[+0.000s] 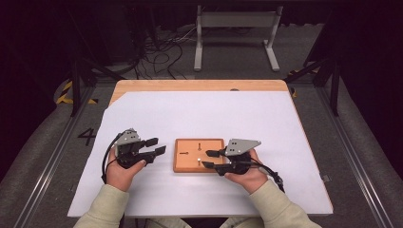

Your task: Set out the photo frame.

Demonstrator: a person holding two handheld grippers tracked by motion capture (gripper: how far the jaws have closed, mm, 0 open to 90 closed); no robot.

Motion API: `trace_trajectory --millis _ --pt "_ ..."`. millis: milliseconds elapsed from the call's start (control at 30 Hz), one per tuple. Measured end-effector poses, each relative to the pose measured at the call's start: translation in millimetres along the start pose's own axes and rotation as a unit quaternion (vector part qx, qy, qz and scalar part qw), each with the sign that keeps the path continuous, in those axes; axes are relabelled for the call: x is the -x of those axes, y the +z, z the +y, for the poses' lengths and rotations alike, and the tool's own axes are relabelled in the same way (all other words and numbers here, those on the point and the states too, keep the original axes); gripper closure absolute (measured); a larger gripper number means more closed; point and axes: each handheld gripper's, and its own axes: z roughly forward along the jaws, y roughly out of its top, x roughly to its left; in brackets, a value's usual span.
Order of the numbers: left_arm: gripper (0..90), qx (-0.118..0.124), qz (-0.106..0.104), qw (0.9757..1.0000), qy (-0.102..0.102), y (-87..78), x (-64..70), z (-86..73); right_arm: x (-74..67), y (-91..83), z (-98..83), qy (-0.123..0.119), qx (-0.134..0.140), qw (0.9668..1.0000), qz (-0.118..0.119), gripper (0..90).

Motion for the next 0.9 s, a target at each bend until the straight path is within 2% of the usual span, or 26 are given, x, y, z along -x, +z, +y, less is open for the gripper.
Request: trace_trajectory --millis 100,300,667,900 --pt "49.1 -0.002 -0.002 1.0 -0.002 0.1 0.3 -0.2 -1.7 8.4 0.2 -0.009 -0.012 0.9999 0.004 55.9" --pt "48.6 -0.005 -0.004 1.0 -0.004 2.4 -0.1 -1.5 1.2 23.2 -3.5 0.002 -0.035 0.9992 0.02 60.8" --pt "48.5 -0.011 -0.006 0.9999 -0.004 4.9 -0.1 -2.2 2.6 38.6 -2.7 -0.007 -0.071 0.9975 0.004 70.7" --pt "48.5 -0.012 -0.01 0.9999 -0.007 7.0 0.5 -3.1 3.0 44.0 -0.1 -0.028 -0.087 0.9958 0.009 83.9"
